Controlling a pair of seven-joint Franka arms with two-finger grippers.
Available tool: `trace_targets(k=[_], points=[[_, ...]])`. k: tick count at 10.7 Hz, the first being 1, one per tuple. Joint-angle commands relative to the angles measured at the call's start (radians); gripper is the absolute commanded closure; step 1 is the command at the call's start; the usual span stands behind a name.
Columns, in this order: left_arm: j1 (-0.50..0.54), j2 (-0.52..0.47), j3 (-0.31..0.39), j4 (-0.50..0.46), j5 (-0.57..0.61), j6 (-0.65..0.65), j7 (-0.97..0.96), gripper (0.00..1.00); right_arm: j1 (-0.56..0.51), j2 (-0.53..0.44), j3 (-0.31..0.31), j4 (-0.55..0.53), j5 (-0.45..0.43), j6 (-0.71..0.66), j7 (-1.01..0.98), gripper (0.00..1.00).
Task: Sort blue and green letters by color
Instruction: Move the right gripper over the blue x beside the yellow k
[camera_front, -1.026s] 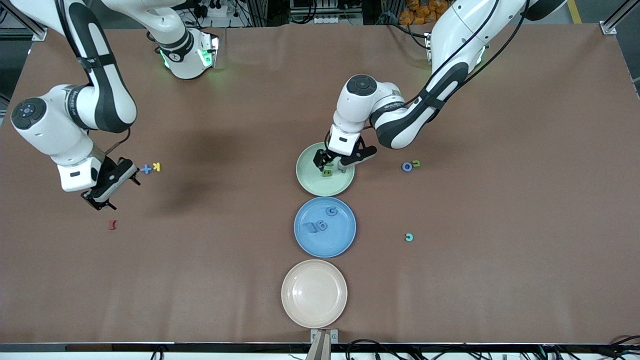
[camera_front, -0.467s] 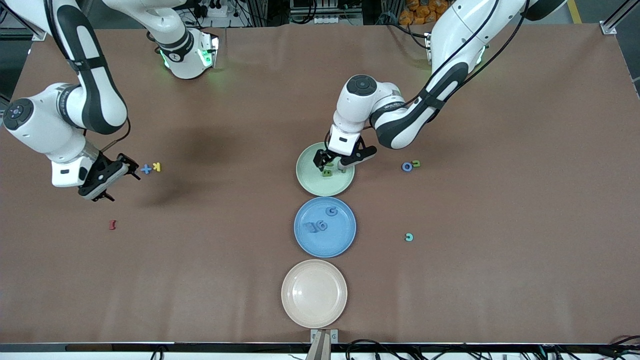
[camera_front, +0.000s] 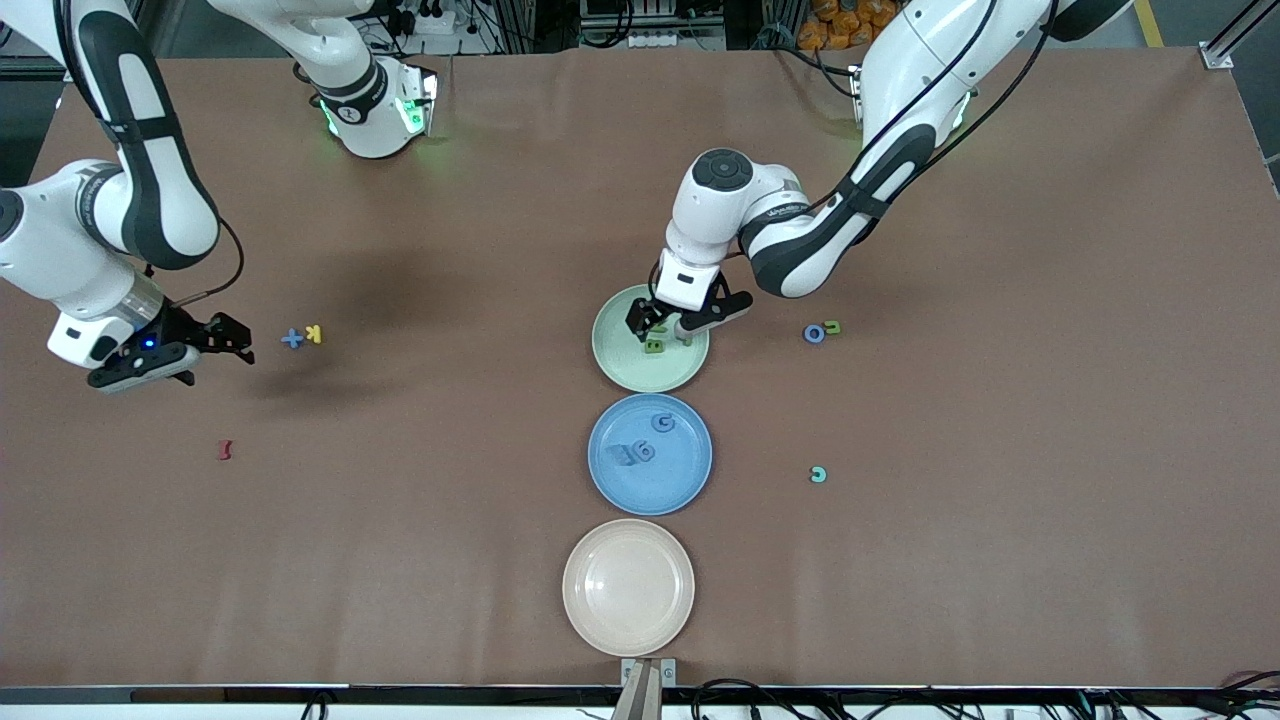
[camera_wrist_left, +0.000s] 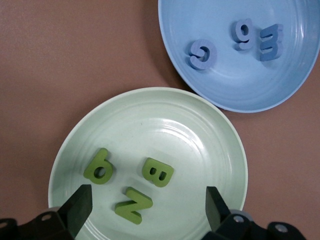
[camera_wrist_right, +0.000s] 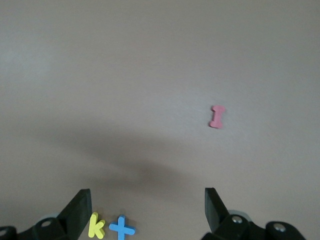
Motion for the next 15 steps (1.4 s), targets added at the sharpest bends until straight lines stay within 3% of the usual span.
trace_targets(k=[1, 3, 9, 12, 15], points=[[0.002, 0.006, 0.0, 0.012, 0.022, -0.007, -0.02, 0.0, -0.032, -0.022, 0.008, 0.005, 0.011, -0.009, 0.227, 0.0], [0.002, 0.001, -0.001, 0.014, 0.014, -0.008, -0.022, 0.0, -0.047, -0.016, 0.008, 0.004, 0.007, -0.014, 0.365, 0.0], [-0.043, 0.013, -0.006, 0.016, 0.012, -0.008, -0.022, 0.0, -0.239, 0.052, -0.003, -0.013, 0.002, -0.012, 0.439, 0.0], [-0.044, 0.012, -0.006, 0.014, 0.012, -0.01, -0.022, 0.0, -0.179, 0.049, -0.003, -0.032, -0.041, -0.009, 0.655, 0.0], [-0.044, 0.012, -0.006, 0.014, 0.012, -0.01, -0.022, 0.0, -0.07, 0.047, -0.003, -0.027, -0.197, 0.0, 0.949, 0.0]])
